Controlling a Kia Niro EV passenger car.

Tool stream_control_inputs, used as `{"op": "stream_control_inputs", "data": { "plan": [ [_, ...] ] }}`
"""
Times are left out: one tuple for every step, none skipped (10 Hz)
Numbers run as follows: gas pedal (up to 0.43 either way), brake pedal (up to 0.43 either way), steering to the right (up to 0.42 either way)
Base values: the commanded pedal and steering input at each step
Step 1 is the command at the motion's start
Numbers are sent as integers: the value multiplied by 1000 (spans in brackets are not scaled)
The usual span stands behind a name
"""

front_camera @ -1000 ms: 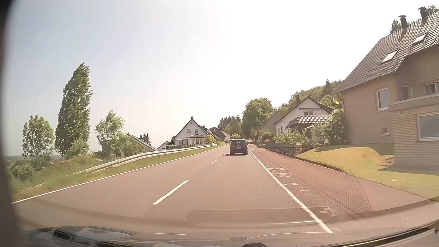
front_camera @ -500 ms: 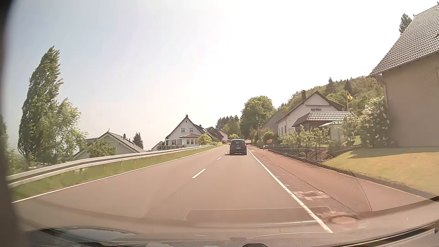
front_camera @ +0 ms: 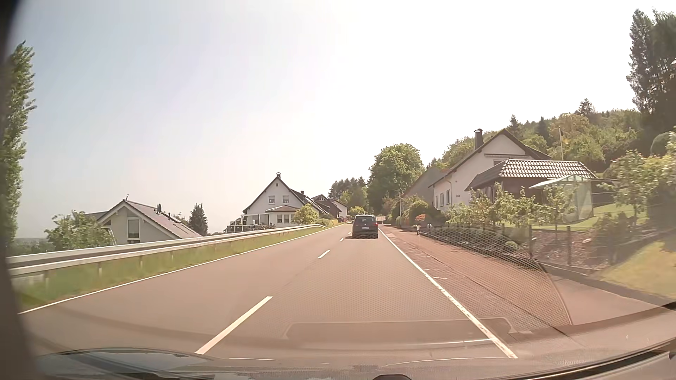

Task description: Follow the waypoints while adhering to traffic rules and regulations

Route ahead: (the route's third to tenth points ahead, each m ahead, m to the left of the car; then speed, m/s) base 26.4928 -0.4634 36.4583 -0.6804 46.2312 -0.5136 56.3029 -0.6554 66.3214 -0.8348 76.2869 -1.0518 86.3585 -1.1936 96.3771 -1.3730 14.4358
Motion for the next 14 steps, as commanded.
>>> {"op": "stream_control_inputs", "data": {
  "plan": [
    [189,0,5],
    [177,0,5],
    [177,0,4],
    [169,0,3],
    [157,0,2],
    [157,0,1],
    [157,0,1],
    [157,0,1],
    [157,0,1],
    [157,0,1],
    [157,0,2],
    [157,0,1],
    [157,0,2],
    [157,0,2]
  ]
}}
